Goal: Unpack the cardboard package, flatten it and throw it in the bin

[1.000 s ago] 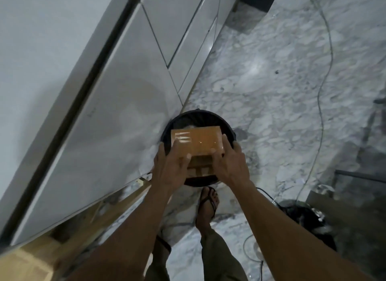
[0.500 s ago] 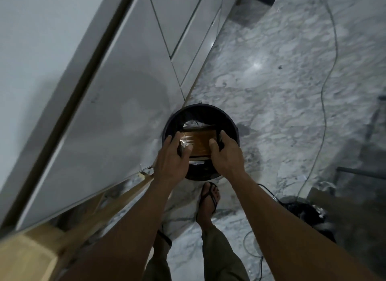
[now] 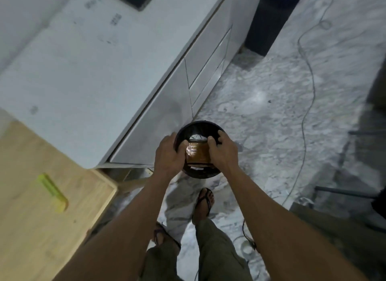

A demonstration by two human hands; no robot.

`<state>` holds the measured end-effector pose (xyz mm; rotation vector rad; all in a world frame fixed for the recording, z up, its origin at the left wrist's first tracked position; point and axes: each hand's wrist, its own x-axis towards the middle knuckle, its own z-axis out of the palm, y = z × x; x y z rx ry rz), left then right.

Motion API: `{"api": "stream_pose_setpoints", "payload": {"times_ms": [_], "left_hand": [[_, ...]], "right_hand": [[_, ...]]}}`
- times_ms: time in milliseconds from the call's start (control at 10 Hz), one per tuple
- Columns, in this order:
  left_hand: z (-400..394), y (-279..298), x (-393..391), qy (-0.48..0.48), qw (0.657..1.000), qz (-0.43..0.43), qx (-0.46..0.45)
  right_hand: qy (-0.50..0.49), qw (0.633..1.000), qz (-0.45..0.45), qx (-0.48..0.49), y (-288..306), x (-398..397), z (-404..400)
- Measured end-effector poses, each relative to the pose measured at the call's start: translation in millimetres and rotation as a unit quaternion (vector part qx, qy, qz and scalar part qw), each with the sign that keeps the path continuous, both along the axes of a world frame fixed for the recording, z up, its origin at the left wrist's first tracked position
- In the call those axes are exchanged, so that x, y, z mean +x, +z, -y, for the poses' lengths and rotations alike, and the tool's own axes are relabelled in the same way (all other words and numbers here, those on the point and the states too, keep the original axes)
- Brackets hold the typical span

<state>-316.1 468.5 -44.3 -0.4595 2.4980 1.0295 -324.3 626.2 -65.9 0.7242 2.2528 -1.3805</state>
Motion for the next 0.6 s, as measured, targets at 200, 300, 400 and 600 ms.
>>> {"api": "stream_pose_setpoints", "payload": {"times_ms": [200,300,400,600], "left_hand": [[31,67,45,0.078,0.996,-0.028,0.012],[55,96,75,0.115,0.992,-0.053,0.027],[88,117,111,0.175,0.98,-0.081,0.044],[159,150,216,0.295,0.945,-0.139,0.026]], "right_hand": [[0.049,0.997,-0.051,-0.013,80,28,36],[0.1,0.991,-0.083,-0.02,106,42,68],[0.164,0.981,-0.097,-0.033,130,62,107],[0.321,0.929,-0.181,-0.026,173,128,189]]}}
